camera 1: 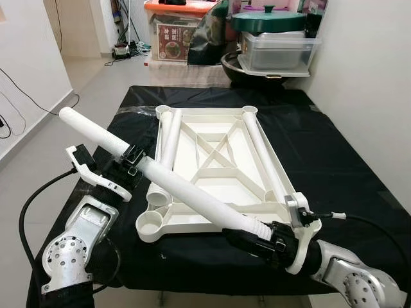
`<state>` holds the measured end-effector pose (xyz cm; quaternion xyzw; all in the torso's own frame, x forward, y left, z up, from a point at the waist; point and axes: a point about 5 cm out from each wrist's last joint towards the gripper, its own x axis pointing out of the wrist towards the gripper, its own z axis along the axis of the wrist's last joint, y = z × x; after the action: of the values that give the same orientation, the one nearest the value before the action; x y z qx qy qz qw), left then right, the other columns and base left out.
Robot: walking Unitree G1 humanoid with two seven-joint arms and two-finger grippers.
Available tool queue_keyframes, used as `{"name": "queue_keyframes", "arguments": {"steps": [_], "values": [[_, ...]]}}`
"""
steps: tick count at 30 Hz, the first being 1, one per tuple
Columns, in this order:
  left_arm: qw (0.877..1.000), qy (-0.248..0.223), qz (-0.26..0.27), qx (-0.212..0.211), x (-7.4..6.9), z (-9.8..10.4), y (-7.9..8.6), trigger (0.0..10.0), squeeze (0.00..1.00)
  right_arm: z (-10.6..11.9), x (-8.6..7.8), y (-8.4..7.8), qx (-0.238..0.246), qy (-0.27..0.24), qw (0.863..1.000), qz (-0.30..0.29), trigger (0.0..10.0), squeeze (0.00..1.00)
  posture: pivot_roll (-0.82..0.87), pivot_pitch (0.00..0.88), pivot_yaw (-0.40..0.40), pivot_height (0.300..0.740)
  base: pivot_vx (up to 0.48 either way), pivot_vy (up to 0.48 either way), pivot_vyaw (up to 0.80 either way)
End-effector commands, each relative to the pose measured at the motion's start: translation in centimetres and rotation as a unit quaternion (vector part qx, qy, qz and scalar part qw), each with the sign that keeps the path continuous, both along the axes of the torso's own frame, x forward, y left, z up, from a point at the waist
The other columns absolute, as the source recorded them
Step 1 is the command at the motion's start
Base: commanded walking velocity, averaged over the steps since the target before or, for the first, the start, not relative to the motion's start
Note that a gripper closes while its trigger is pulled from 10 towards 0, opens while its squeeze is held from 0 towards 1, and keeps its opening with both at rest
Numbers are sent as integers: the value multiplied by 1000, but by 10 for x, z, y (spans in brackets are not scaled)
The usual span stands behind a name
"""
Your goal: Building children table
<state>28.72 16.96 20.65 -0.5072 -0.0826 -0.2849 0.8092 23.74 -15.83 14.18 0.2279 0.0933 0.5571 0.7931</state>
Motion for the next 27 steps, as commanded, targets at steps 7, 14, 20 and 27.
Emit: {"name": "queue_keyframes", "arguments": {"steps": [7, 14, 20, 27], "values": [[999, -5, -30, 11, -9, -3, -9, 0, 0, 2, 1, -1, -8, -17, 1000, 11, 0, 0, -10, 0, -48, 740, 0, 0, 0], [1000, -11, -20, 17, -9, 2, -7, 0, 0, -3, 11, -6, -47, -12, 998, -31, 10000, 796, -7, 0, -51, 740, 0, 0, 0], [999, -16, -17, 22, -8, 4, -7, 0, 0, -3, 13, -9, -45, -3, 998, -43, 10000, 1000, -10, 0, -49, 740, 0, 0, 0], [998, -33, -35, 33, -13, 9, -10, 0, 0, 5, 18, -41, -97, -27, 993, -61, 10000, 1000, -9, 0, -51, 740, 0, 0, 0]]}}
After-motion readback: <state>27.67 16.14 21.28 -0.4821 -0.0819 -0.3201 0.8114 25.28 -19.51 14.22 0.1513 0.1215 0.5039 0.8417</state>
